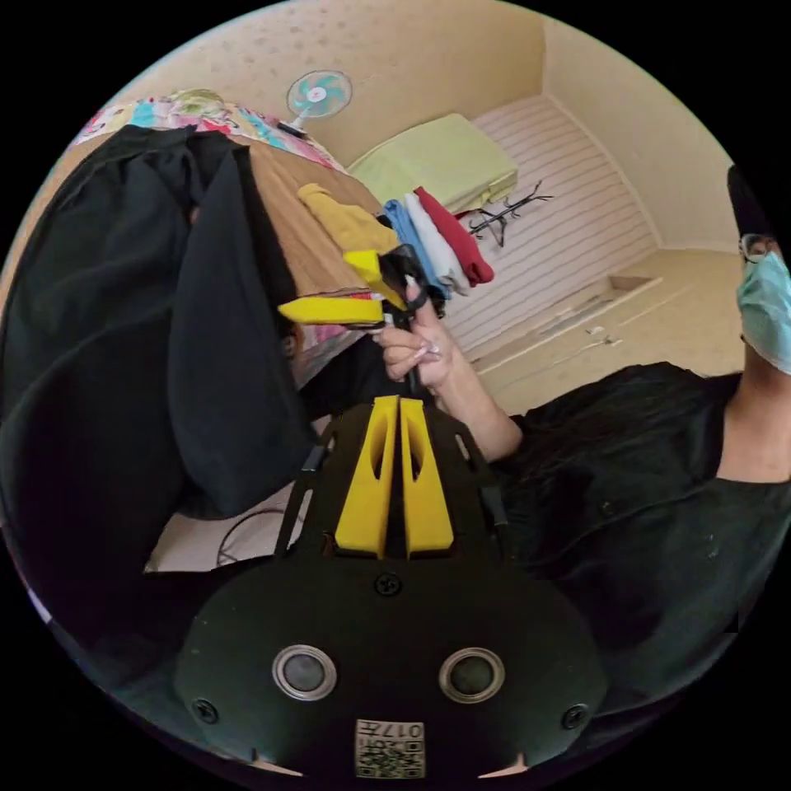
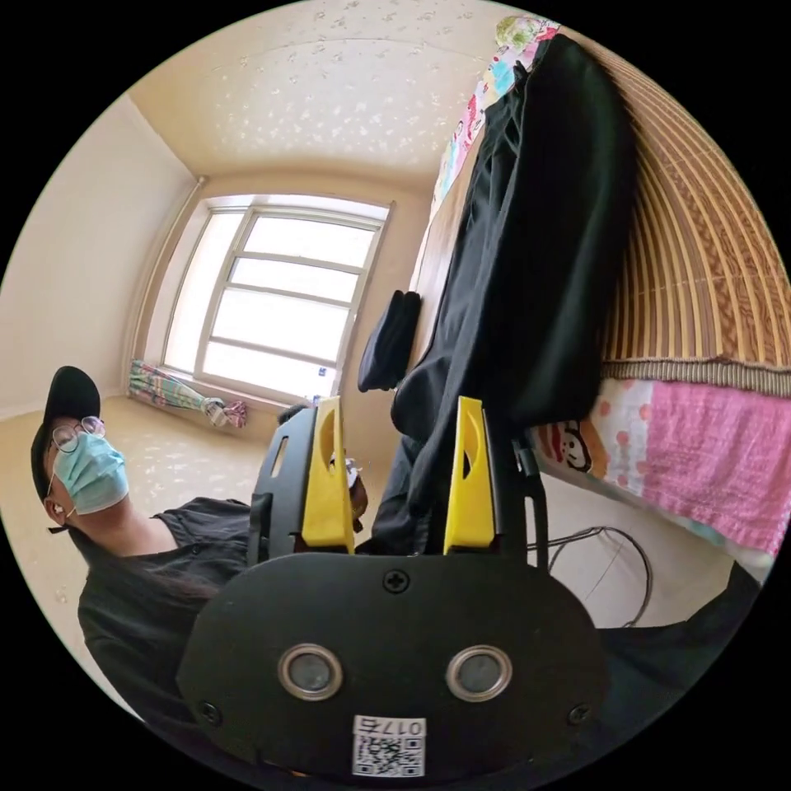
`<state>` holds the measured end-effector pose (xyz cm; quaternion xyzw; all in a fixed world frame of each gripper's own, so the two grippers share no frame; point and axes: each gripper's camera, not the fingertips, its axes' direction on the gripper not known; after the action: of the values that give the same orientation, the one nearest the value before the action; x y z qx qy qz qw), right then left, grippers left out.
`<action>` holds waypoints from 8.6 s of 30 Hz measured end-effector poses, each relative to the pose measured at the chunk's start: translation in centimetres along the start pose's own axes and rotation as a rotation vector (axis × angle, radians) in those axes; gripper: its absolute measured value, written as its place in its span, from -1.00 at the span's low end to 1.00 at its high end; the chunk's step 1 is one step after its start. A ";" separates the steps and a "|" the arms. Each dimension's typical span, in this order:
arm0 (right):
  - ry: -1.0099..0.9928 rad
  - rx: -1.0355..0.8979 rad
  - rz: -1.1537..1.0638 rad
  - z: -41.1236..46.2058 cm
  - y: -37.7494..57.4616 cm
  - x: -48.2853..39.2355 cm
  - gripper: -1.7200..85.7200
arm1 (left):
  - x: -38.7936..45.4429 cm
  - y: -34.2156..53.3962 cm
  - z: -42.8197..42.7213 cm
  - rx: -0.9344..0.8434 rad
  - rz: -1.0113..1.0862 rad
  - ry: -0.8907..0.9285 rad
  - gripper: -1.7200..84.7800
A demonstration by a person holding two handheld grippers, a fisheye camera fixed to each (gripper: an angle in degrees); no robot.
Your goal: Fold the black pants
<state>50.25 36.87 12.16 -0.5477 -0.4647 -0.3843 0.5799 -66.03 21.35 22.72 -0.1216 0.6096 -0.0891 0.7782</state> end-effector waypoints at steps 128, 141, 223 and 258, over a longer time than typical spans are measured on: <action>0.501 0.001 -0.108 3.7 5.4 -8.7 -0.87 | -10.0 3.9 -13.2 0.273 -0.597 -0.421 -0.86; 0.402 0.121 -0.065 -3.6 0.7 -3.4 -0.67 | -11.2 -2.4 -14.3 0.378 -0.461 -0.603 -0.70; 0.149 0.028 -0.214 -8.0 3.8 -1.5 -0.82 | -5.4 2.5 6.9 0.227 -0.514 -0.213 -0.81; 0.576 1.237 -1.130 -20.6 14.7 -35.3 -0.94 | 15.5 -19.1 -12.0 0.858 -0.250 -0.567 -0.98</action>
<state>57.05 15.76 -25.12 0.2932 -0.6265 -0.4162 0.5902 -73.74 -2.26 11.26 0.1166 0.2649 -0.3864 0.8758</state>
